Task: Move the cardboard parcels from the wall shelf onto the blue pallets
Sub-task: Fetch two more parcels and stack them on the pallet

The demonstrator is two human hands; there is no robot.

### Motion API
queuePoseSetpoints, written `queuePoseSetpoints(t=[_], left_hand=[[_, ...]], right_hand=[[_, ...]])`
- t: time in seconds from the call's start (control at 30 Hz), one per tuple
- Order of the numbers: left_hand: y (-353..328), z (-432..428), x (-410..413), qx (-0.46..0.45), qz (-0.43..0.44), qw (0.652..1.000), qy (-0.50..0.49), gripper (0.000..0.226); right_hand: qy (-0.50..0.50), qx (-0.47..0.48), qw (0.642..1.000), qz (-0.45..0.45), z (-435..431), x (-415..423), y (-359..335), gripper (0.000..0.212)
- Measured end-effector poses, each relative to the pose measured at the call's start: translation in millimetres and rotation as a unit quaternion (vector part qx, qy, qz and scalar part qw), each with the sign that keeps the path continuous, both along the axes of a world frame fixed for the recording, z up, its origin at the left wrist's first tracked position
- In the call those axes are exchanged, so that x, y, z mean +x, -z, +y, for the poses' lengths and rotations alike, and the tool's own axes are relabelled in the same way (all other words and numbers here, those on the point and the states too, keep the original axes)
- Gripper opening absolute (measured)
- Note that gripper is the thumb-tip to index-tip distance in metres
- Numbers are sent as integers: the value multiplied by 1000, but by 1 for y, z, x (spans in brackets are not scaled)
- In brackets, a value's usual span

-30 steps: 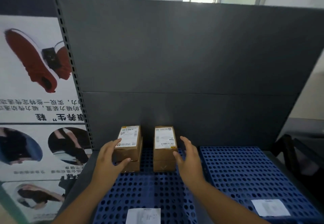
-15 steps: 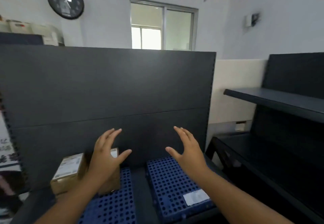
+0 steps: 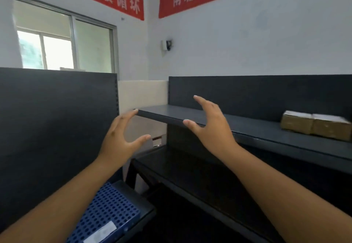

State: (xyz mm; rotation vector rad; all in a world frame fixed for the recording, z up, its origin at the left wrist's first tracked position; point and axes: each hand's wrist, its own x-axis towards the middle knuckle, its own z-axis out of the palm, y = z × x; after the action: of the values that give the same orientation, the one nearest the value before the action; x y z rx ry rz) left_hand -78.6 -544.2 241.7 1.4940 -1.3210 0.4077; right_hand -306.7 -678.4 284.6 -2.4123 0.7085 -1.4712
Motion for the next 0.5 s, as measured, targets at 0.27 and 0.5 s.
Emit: queuePoseSetpoints(t=[0.27, 0.5], left_hand=[[-28, -115, -126, -2, -24, 990, 142, 73], [-38, -186, -212, 24, -30, 976, 212, 77]], right_hand=[[165, -14, 986, 27, -57, -171, -30, 71], [271, 2, 961, 52, -85, -294, -36, 71]])
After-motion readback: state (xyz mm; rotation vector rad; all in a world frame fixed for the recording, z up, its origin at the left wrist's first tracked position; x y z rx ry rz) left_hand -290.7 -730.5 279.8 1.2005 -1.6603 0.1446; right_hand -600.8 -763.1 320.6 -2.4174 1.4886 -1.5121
